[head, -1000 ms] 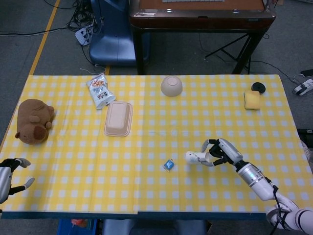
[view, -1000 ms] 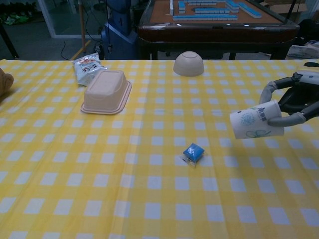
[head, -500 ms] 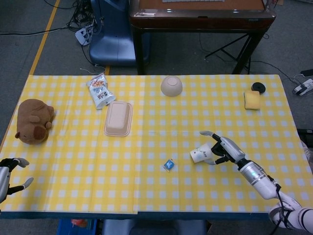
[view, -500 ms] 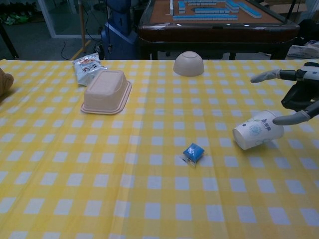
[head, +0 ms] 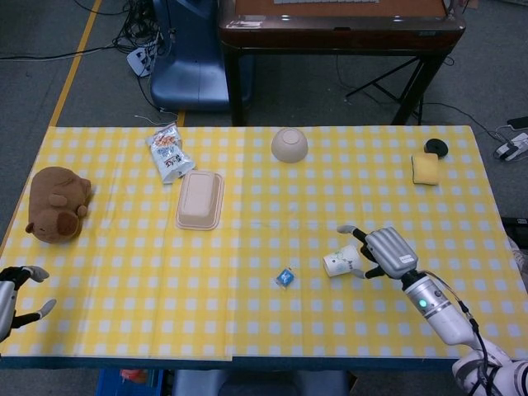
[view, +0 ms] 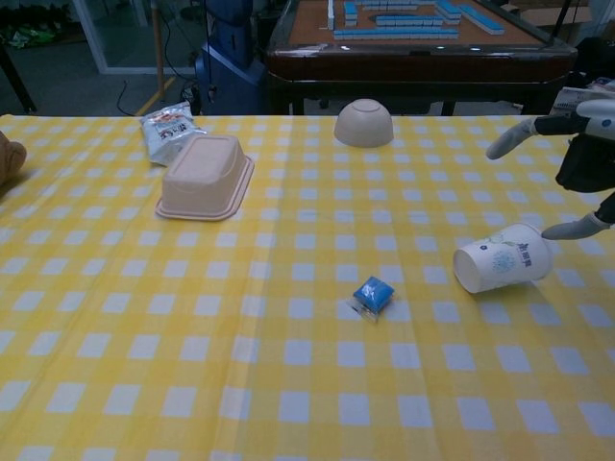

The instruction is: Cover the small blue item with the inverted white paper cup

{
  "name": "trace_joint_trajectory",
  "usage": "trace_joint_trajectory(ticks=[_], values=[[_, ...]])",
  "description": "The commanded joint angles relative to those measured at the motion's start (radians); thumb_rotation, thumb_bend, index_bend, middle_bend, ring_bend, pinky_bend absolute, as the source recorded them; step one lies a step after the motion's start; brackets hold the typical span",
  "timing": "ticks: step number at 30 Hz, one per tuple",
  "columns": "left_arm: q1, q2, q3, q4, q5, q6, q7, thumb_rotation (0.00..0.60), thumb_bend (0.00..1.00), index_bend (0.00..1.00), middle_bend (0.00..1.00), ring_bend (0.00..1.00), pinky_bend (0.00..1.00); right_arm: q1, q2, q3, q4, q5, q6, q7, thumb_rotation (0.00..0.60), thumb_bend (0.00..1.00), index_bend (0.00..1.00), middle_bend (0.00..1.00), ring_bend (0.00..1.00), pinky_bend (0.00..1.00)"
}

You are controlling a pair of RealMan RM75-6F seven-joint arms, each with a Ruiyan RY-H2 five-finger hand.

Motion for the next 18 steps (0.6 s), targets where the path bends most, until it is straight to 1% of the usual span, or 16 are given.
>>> trace_joint_trajectory(ticks=[1,2,6,9,12,18], values=[[0.001,0.001,0.000,0.000,0.000,0.001,-0.003,0.600,0.17,0.53,0.48,0.38,0.51,0.048,0.057,0.047,-0.285,0.269,-0.060,-0.609,0.600,0.05,0.22,0.98,1.00,1.00],[0.001,0.002,0.000,0.001,0.000,0.002,-0.006,0.600,0.17,0.53,0.48,0.38,0.51,0.061,0.049,0.052,-0.309,0.318,-0.059,-0.680,0.600,0.05,0.23,0.99,1.00,1.00],[0.004,0.007,-0.002,0.002,-0.002,0.005,-0.018,0.600,0.17,0.53,0.48,0.38,0.51,0.101,0.008,0.057,-0.348,0.447,-0.034,-0.863,0.600,0.05,0.26,1.00,1.00,1.00],[0.006,0.011,-0.003,0.003,-0.002,0.009,-0.027,0.600,0.17,0.53,0.48,0.38,0.51,0.131,-0.026,0.055,-0.357,0.534,-0.015,-0.965,0.600,0.05,0.26,1.00,1.00,1.00],[0.008,0.014,-0.004,0.002,-0.001,0.012,-0.035,0.600,0.17,0.53,0.48,0.38,0.51,0.161,-0.053,0.054,-0.364,0.612,-0.014,-1.017,0.600,0.05,0.26,1.00,1.00,1.00],[0.010,0.018,-0.005,0.003,-0.001,0.015,-0.047,0.600,0.17,0.53,0.48,0.38,0.51,0.206,-0.096,0.040,-0.354,0.696,-0.005,-1.078,0.600,0.05,0.26,1.00,1.00,1.00]])
